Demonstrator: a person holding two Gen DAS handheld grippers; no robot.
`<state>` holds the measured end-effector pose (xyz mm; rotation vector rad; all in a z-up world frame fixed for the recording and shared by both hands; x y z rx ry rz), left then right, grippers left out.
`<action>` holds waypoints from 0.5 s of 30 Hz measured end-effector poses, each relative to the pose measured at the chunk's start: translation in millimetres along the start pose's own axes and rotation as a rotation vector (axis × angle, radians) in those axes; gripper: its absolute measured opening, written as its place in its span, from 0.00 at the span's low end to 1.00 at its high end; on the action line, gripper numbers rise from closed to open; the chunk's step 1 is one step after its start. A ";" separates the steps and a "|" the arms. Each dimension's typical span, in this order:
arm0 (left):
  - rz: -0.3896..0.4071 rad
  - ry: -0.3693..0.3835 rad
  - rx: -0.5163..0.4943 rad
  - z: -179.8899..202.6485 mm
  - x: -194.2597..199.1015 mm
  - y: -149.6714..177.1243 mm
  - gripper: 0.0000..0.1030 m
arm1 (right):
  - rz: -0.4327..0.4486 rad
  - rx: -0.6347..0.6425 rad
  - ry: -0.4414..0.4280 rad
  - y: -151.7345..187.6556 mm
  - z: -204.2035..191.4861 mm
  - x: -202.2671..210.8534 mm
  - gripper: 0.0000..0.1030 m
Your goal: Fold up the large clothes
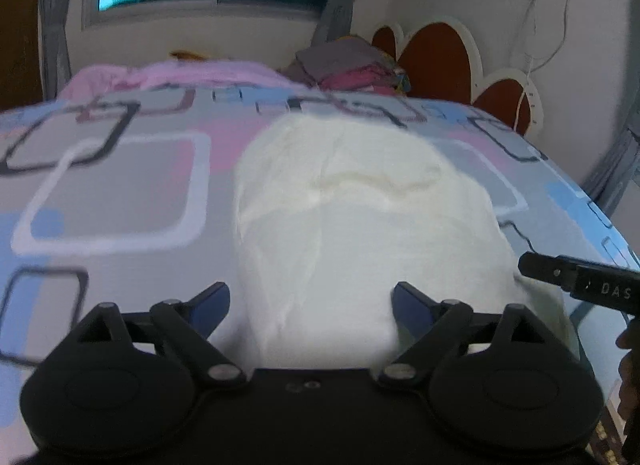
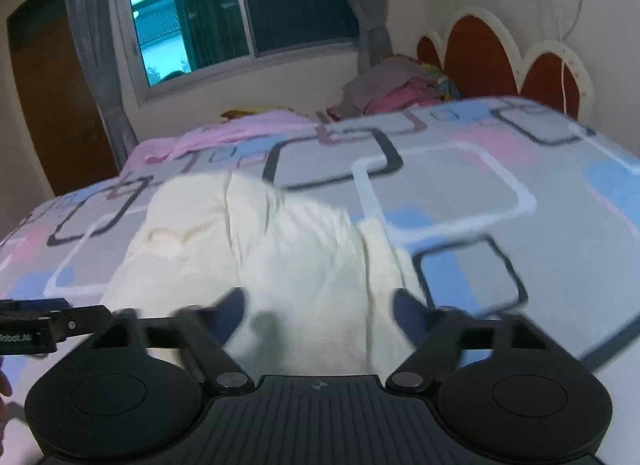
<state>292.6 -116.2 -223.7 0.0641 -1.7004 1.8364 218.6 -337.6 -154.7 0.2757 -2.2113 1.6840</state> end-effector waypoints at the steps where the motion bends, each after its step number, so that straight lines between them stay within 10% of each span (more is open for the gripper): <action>1: 0.002 0.003 0.009 -0.1 0.2 4.7 0.86 | -0.021 -0.011 0.021 8.5 5.2 -1.2 0.61; 12: -0.067 0.079 0.028 -3.9 -15.5 7.2 0.90 | -0.105 -0.125 0.116 30.0 27.4 -8.1 0.69; 15: -0.089 0.112 0.057 -6.0 -18.3 2.8 0.91 | -0.082 -0.122 0.124 16.8 27.6 1.3 0.90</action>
Point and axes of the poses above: each gripper's, at about its wrist camera, not at the fingertips, and x roughly against the way its jaws point, z to its right, y to its underside, the point moved 7 cm from there along -x, roughly the way its jaws point, and after that the axes turned 15 degrees about z, right-handed, at the moved point
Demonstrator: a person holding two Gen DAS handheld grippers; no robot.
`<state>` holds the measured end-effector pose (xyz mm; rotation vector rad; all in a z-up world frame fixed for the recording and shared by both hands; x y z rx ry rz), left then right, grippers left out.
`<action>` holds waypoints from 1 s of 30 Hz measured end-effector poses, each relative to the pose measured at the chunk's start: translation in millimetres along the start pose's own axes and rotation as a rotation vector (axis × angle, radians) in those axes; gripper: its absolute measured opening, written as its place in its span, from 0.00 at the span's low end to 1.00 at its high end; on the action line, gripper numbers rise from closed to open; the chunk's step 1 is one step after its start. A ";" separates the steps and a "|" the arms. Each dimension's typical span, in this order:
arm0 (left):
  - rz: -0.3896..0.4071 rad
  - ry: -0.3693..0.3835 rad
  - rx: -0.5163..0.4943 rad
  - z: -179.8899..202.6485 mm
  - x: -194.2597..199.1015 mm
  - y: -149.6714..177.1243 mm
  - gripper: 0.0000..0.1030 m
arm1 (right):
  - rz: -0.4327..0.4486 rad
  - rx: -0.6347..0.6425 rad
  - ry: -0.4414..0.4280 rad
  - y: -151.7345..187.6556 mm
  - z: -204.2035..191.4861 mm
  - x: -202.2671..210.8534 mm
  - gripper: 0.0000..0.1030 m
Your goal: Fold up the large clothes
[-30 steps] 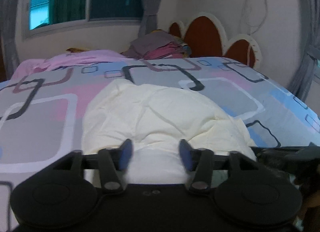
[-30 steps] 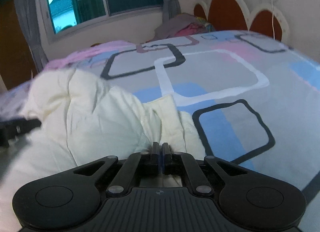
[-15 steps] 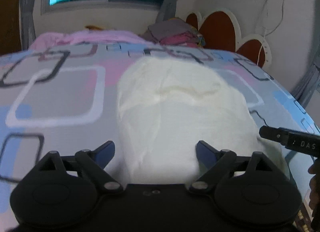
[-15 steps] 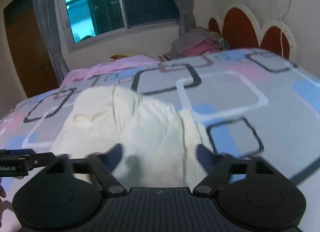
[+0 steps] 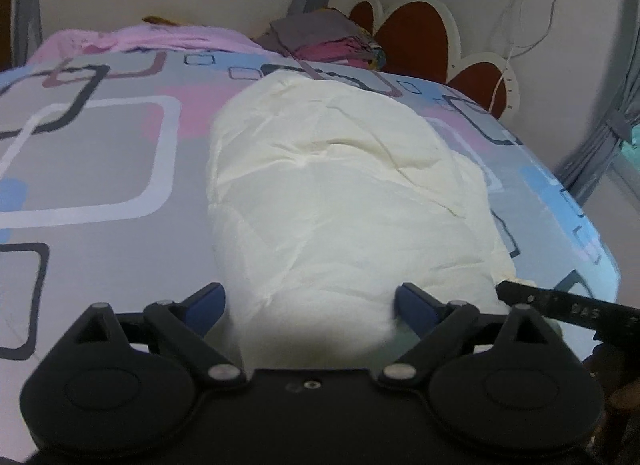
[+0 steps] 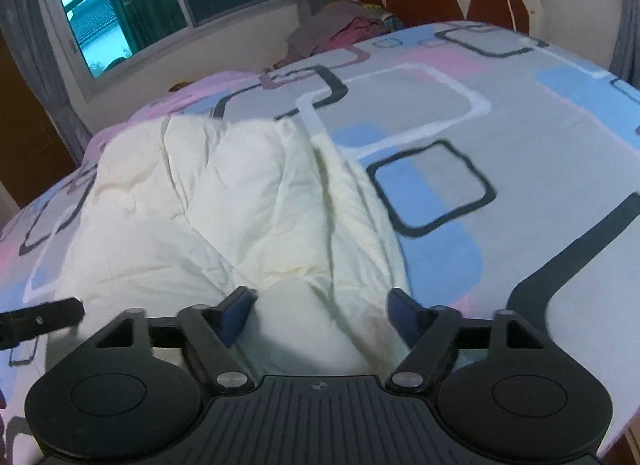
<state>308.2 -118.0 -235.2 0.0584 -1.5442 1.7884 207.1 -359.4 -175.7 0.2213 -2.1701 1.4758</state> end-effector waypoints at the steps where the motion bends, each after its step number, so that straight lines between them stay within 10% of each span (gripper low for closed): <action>1: -0.004 0.008 0.006 -0.4 -1.6 -2.0 0.92 | 0.012 -0.005 -0.012 -4.6 -0.4 2.4 0.92; 23: -0.088 0.035 0.075 4.4 -39.9 3.7 0.98 | -0.308 -0.222 -0.342 -0.9 36.9 -96.9 1.00; 26: -0.078 0.011 0.068 6.6 -36.6 1.1 0.92 | -0.332 -0.295 -0.406 -1.3 33.6 -93.6 0.62; 30: -0.075 -0.002 0.070 9.4 -31.0 -4.0 0.82 | -0.343 -0.346 -0.433 -1.4 34.0 -90.1 0.44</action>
Point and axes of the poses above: each gripper's, at about its wrist camera, not at the fingertips, and x roughly against the way its jaws point, z to its right, y to its underside, the point moved 7 cm from there along -x, roughly the way its jaws point, and after that the axes turned 15 degrees about z, right-handed, at the moved point
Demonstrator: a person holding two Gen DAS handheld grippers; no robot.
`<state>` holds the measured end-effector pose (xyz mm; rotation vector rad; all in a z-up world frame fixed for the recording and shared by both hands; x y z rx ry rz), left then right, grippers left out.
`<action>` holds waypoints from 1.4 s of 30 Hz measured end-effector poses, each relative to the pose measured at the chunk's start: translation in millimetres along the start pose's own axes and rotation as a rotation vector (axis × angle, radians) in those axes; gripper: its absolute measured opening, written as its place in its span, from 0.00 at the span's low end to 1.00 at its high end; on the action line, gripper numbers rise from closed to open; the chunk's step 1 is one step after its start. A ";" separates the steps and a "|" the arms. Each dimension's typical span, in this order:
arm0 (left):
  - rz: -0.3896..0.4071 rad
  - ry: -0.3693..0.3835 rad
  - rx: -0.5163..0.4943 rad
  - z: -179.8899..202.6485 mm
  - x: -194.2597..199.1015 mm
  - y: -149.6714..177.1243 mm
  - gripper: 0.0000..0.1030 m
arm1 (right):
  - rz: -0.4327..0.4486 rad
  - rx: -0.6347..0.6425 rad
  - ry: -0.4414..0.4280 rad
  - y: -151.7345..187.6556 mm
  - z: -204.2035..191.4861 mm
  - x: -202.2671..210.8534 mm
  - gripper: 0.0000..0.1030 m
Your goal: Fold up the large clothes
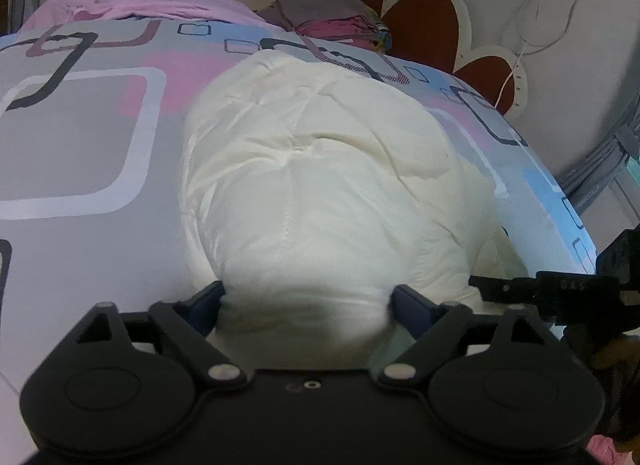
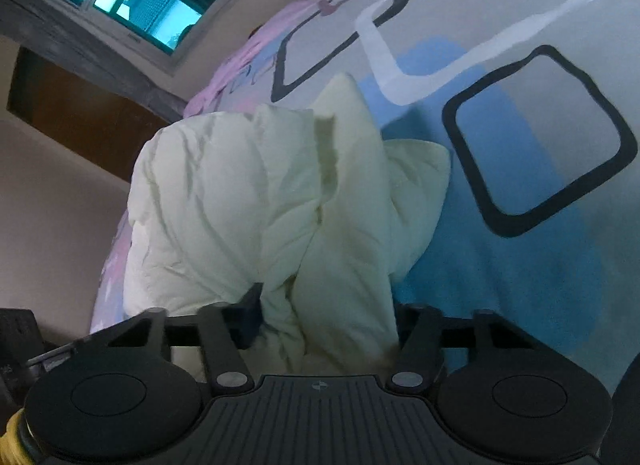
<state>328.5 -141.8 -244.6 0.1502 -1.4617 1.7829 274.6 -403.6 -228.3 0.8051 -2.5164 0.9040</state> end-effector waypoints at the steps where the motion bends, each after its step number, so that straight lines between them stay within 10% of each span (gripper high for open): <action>1: 0.000 0.001 0.005 -2.4 1.4 -0.1 0.80 | -0.003 -0.011 -0.010 -0.2 -0.1 -0.1 0.43; 8: -0.024 0.007 -0.025 -5.9 -3.7 0.1 0.79 | -0.059 -0.003 -0.078 -3.1 14.4 -14.5 0.65; 14: 0.017 -0.029 0.003 -6.0 8.5 -5.6 0.63 | -0.026 -0.010 -0.100 -5.1 -0.5 -6.2 0.35; 24: 0.131 -0.099 0.073 -44.0 59.9 -46.3 0.41 | -0.025 -0.031 -0.247 -3.0 -68.2 -30.1 0.31; 42: 0.306 -0.377 0.049 -341.5 199.2 -132.1 0.41 | -0.132 -0.013 -0.397 141.6 -332.3 -273.7 0.31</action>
Point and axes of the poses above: each gripper's, at about its wrist camera, not at the fingertips, and x roughly against the way its jaws point, z to its right, y to its underside, the point moved 7 cm from there along -x, roughly the way its jaws point, and after that the axes turned 15 degrees about z, right-handed, at the moved point
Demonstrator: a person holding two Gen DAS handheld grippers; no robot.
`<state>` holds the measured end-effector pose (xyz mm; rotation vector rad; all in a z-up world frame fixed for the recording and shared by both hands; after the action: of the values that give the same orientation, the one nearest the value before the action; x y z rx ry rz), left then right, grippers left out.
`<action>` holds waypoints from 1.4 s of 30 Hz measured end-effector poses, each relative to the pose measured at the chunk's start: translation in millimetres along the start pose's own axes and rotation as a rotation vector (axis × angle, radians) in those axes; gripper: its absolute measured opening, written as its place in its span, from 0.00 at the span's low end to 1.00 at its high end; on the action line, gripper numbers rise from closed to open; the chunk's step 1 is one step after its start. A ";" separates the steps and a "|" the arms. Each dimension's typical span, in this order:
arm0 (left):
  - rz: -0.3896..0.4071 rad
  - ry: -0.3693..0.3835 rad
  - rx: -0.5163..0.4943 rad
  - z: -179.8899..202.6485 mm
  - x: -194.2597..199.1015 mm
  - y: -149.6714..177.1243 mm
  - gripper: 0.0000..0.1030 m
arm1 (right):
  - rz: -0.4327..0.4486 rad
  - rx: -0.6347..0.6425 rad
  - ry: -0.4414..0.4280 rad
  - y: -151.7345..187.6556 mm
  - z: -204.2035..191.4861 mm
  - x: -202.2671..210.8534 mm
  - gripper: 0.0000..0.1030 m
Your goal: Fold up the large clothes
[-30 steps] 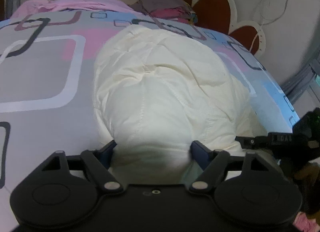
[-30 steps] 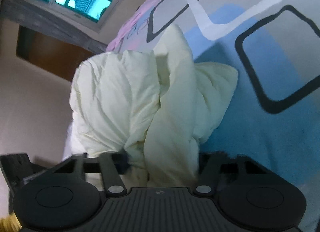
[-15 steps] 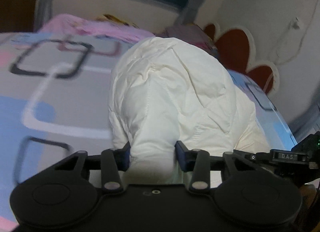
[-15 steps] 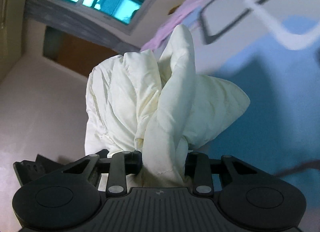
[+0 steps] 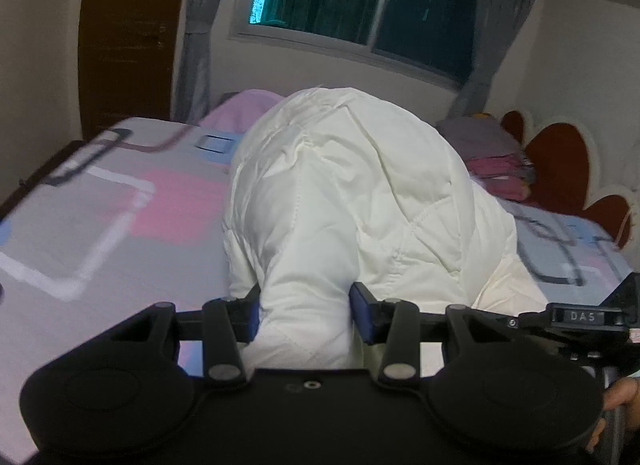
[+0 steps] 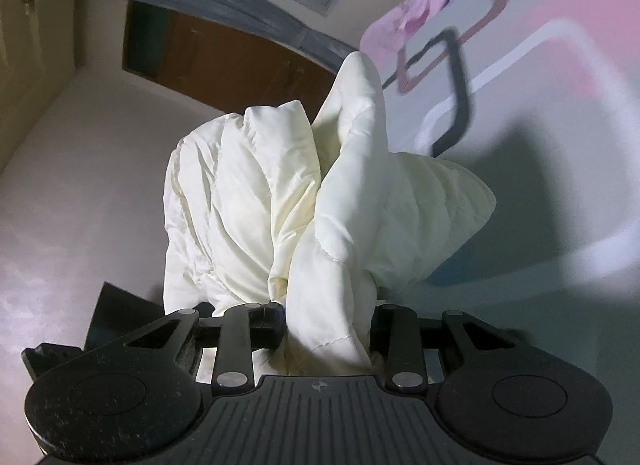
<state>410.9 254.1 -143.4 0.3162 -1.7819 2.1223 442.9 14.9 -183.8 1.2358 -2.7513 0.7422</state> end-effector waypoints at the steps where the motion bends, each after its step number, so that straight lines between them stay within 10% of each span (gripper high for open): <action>1: -0.004 0.001 -0.005 -13.0 -9.2 -0.8 0.41 | 0.000 0.003 0.016 5.5 0.7 -13.6 0.31; 15: 0.005 0.039 -0.213 -46.7 -50.5 45.3 0.70 | 0.060 0.103 0.263 15.9 41.9 -51.5 0.52; 23: 0.079 0.071 -0.198 -60.2 -27.5 19.5 0.68 | 0.252 0.321 0.319 -11.7 -27.2 -6.9 0.52; 30: 0.080 0.043 -0.196 -64.4 -50.2 13.9 0.65 | 0.277 0.566 0.280 2.0 -91.4 -84.1 0.52; 42: 0.011 0.064 -0.095 -66.4 -66.1 36.0 0.83 | 0.295 0.724 0.514 52.1 2.0 -123.6 0.51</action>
<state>460.4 305.8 -213.8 0.2112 -1.8443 2.0240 490.4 129.7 -234.2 0.5317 -2.2947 1.8845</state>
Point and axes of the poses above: each gripper's, at about its wrist camera, not at the fingertips, and x roughly against the way its jaws point, z to its right, y to its underside, the point moved 7 cm from there along -x, roughly the way its jaws point, and after that the axes turned 15 degrees about z, right-handed, at the moved point
